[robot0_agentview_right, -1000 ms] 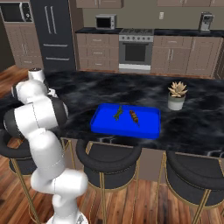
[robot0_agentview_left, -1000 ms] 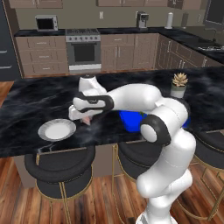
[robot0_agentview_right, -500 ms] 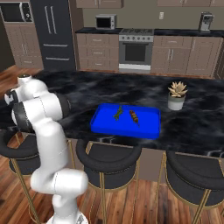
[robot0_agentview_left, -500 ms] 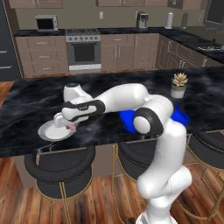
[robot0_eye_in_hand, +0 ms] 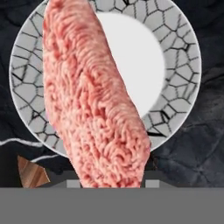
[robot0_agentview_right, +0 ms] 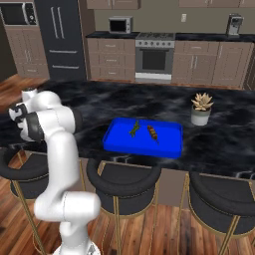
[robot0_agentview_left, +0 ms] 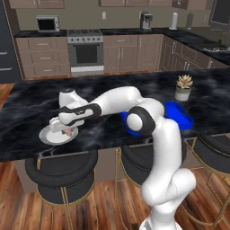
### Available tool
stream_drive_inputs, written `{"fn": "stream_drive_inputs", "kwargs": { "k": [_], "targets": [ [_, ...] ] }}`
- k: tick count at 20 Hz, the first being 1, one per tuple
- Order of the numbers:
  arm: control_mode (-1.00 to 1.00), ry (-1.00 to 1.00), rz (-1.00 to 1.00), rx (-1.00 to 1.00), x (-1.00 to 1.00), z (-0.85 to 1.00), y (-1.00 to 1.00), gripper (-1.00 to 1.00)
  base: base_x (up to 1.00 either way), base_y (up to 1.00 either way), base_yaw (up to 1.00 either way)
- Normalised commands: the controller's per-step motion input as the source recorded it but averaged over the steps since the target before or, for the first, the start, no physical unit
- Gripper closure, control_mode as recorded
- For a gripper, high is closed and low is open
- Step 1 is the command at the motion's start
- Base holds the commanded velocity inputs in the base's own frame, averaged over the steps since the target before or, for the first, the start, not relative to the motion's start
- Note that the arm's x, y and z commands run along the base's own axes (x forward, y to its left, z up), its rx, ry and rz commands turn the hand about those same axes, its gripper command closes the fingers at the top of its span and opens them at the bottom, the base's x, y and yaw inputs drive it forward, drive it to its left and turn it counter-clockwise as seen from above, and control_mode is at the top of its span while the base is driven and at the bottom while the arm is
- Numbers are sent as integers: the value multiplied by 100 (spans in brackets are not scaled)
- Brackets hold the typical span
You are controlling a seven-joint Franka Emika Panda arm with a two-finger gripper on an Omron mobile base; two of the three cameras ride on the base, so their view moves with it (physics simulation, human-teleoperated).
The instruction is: Create a steak meal by picking up the steak and asparagus from the tray and placing them on the plate. Leave the skewers on the tray.
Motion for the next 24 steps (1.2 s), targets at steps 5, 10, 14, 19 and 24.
{"fn": "stream_drive_inputs", "kwargs": {
  "k": [5,10,14,19,24],
  "targets": [
    [-100,3,0,-1,39,-27,21,100,0,0,0],
    [-100,2,0,-1,32,-27,4,100,0,0,0],
    [-100,1,0,0,32,-26,0,100,0,0,0],
    [-100,0,0,0,21,-22,0,-100,0,0,0],
    [-100,0,0,0,-3,-3,0,-100,0,0,0]
  ]
}}
